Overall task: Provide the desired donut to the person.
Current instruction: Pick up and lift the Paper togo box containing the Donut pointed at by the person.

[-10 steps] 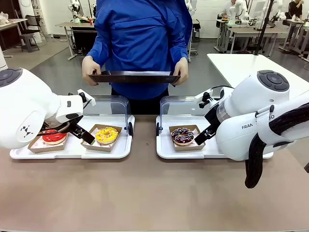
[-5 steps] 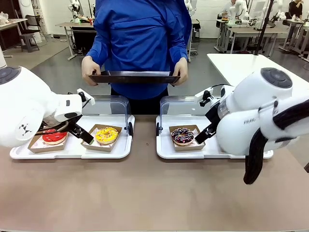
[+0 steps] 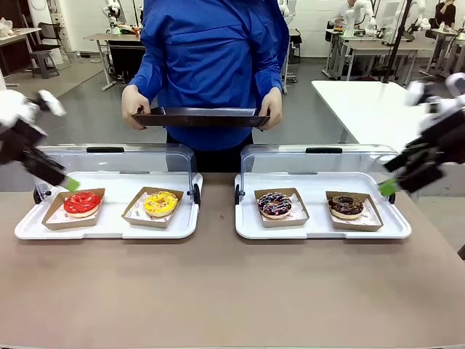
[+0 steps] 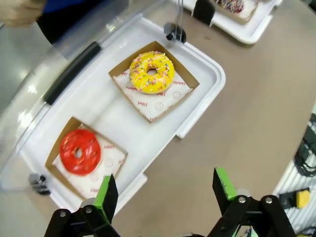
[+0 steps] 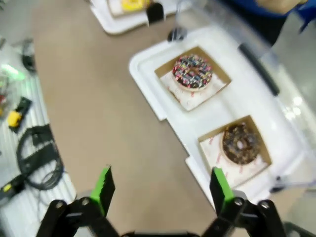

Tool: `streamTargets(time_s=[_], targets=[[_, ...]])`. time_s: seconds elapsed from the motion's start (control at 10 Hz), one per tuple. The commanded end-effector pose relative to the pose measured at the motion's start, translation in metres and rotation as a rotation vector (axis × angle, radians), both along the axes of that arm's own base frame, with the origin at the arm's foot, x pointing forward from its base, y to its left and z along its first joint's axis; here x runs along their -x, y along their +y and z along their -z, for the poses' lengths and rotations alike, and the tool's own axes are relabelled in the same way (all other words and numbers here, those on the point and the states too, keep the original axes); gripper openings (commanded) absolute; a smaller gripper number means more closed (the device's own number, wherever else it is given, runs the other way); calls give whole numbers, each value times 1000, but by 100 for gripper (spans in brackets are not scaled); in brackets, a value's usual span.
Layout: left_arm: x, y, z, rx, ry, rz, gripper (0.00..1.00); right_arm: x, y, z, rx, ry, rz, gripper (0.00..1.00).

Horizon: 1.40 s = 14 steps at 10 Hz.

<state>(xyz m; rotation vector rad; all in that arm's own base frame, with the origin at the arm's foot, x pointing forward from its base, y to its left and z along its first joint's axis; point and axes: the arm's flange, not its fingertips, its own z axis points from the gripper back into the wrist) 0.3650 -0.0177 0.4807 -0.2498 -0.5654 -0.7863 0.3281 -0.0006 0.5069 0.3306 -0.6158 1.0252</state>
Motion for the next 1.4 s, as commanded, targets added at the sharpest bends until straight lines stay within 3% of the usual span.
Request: streamTargets(time_s=[0.0, 0.2, 0.6, 0.9, 1.3], targets=[[122, 41, 47, 77, -57, 59, 100, 38, -25, 12, -40, -32, -12, 100], [135, 58, 42, 135, -105, 86, 100, 45, -33, 1, -133, -62, -61, 100], [140, 69, 31, 200, -168, 94, 100, 44, -30, -8, -172, -110, -51, 100], [149, 72, 21, 240, -263, 82, 100, 46, -32, -13, -227, -168, -107, 100], [149, 73, 16, 259, -305, 90, 100, 48, -30, -15, -247, -220, -132, 100]])
